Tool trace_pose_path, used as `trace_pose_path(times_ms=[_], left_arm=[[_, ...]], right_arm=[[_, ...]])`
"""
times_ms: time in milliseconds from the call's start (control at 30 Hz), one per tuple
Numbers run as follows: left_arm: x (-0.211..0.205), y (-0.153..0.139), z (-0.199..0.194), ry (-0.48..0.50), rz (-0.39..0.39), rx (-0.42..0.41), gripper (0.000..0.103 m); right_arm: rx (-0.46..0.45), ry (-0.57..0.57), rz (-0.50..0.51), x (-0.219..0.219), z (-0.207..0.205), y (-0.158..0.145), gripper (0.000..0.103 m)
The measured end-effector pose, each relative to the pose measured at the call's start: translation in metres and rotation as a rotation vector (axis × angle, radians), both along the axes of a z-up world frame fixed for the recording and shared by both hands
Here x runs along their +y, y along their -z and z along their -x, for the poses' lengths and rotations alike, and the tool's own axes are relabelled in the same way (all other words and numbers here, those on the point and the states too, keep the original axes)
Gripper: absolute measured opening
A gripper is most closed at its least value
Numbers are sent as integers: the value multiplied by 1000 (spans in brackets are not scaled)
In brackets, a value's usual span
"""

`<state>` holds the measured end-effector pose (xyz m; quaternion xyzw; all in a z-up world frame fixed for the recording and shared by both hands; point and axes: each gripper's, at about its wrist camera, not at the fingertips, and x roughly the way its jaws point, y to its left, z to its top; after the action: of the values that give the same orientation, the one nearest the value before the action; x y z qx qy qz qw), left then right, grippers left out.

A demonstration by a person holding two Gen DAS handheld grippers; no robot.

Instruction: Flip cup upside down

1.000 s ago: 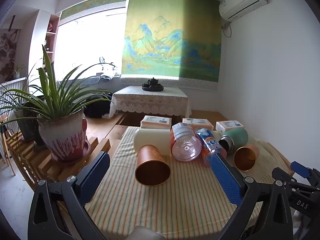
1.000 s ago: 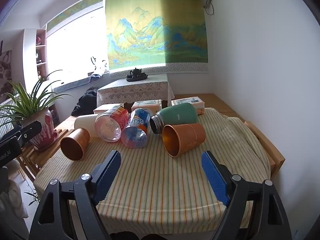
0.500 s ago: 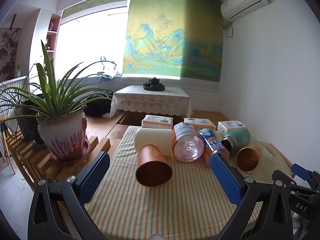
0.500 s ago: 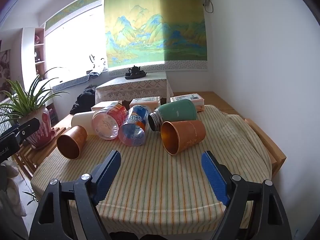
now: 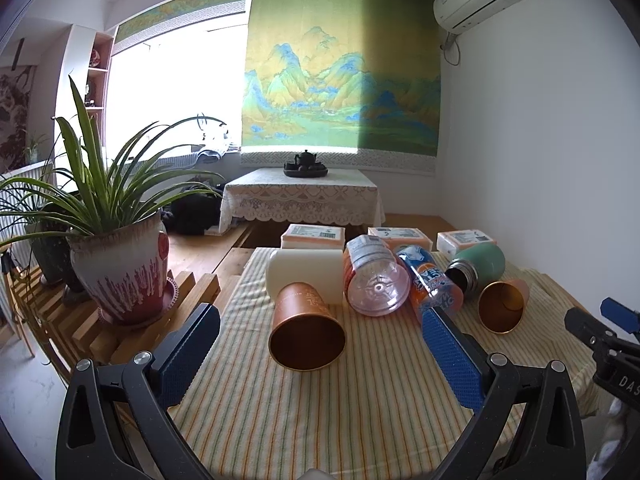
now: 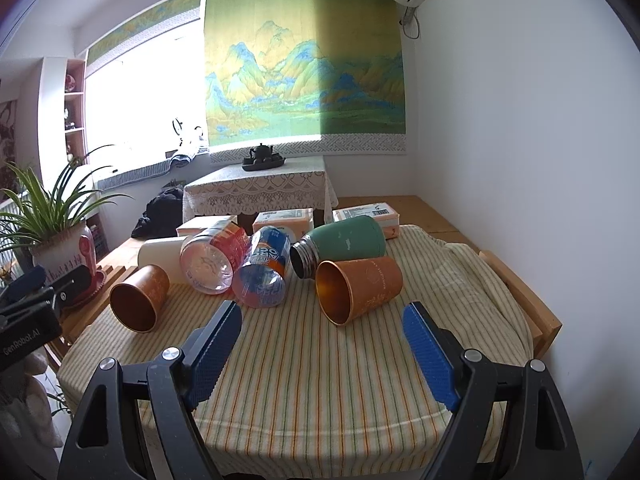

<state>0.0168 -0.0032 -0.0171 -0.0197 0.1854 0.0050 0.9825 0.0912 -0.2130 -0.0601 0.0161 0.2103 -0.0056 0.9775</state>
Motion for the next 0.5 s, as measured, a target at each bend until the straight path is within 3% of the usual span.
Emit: trace_pose_path(times_ms=[500], left_arm=[[-1,10,-7,-9,-7,27,102]], right_arm=[[-25,12,-7,-5,2,-6,80]])
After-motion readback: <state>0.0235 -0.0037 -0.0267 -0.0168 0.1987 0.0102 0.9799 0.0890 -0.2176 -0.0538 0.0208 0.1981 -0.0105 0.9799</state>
